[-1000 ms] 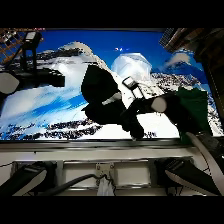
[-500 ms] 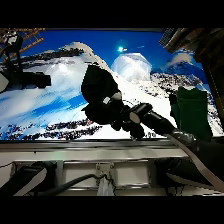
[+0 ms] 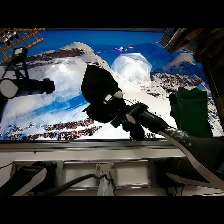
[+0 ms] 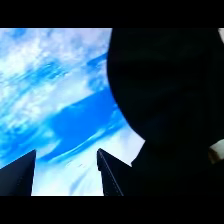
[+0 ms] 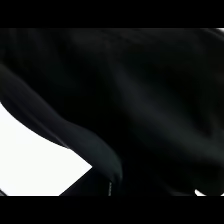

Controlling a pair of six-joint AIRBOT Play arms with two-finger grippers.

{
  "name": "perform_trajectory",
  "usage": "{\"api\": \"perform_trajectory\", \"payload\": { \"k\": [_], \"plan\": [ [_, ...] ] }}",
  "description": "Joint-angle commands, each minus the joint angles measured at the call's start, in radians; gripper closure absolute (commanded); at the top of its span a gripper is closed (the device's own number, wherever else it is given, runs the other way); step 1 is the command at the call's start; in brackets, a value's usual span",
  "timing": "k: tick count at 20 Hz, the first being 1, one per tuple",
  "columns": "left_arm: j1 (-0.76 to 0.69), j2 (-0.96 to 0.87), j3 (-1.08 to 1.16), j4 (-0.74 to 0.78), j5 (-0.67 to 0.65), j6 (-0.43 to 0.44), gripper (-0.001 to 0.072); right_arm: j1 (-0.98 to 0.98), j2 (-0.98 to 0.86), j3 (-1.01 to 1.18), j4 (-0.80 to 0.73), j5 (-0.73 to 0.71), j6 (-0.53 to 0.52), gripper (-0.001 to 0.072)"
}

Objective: Fold the clothes and pants, and hang the long-sleeved shirts on hangers.

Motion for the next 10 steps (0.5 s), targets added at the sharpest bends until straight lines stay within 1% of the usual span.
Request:
{"api": "perform_trajectory", "payload": {
  "k": [1,2,4,5,6,7,10],
  "plan": [
    [-0.008,-0.103,-0.018,-0.239,0.077,0.113,0.0270,-0.028,0.105,0.000,-0.018,0.016,0.082,0.0688],
    [-0.014,-0.155,-0.018,-0.330,0.082,0.176,0.0270,-0.035,0.135,0.000,-0.018,0.016,0.078,0.0688],
    [-0.035,-0.262,-0.017,-0.466,0.097,0.265,0.0270,-0.034,0.179,0.000,-0.020,0.032,0.056,0.0688],
    [-0.049,-0.311,-0.016,-0.500,0.111,0.274,0.0269,-0.034,0.189,0.000,-0.018,0.050,0.056,0.0688],
    [-0.066,-0.357,-0.016,-0.518,0.135,0.274,0.0209,-0.034,0.191,0.000,-0.016,0.070,0.056,0.0688],
    [-0.080,-0.394,-0.016,-0.523,0.159,0.274,0.0192,-0.034,0.190,0.000,-0.011,0.091,0.056,0.0688],
    [-0.118,-0.476,-0.014,-0.530,0.192,0.274,0.0192,-0.034,0.191,0.000,0.005,0.106,0.056,0.0688]
  ]
}}
